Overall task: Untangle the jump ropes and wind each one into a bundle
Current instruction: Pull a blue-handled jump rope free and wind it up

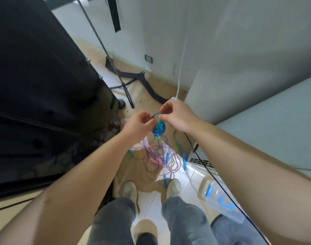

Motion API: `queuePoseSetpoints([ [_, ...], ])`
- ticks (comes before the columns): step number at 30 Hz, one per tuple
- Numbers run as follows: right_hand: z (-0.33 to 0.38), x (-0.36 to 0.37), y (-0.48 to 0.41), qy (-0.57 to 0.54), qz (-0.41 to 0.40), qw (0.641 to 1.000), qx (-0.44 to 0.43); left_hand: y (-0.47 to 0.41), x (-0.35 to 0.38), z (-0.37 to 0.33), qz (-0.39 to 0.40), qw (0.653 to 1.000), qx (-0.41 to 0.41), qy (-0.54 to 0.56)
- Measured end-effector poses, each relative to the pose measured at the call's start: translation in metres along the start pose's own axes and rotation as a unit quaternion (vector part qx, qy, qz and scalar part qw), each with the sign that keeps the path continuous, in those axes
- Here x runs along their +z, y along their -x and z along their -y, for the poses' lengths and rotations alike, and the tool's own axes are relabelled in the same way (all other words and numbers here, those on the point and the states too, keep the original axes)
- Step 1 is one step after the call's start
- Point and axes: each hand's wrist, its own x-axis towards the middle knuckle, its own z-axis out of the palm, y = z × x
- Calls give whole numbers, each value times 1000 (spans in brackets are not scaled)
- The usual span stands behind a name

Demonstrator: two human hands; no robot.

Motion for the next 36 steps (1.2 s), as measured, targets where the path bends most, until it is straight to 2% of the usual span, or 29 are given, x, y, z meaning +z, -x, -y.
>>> queuePoseSetpoints([
  [5, 48, -34, 22, -14, -6, 1000, -3, 31, -23, -49, -52, 998, -2, 38],
  [9, 84, -54, 30, -23, -13, 999, -33, 46, -49, -78, -63, 997, 5, 43],
  [12, 108, -63, 32, -33, -24, 998, -55, 54, -70, -97, -55, 998, 22, 21],
  [16, 136, -75, 26, -11, -35, 996, -79, 50, -103, -112, -10, 998, 37, 57],
  [19, 157, -81, 16, -16, -63, 995, -82, 42, -124, -125, -8, 997, 49, 51],
  [23, 188, -81, 10, -4, -102, 989, -112, 33, -151, -142, -36, 995, 88, 15],
  [31, 242, -95, 5, -5, -154, 978, -143, 20, -201, -178, -43, 982, 181, 34],
  [36, 264, -114, -8, -23, -188, 970, -151, 9, -215, -215, -78, 972, 221, 12],
])
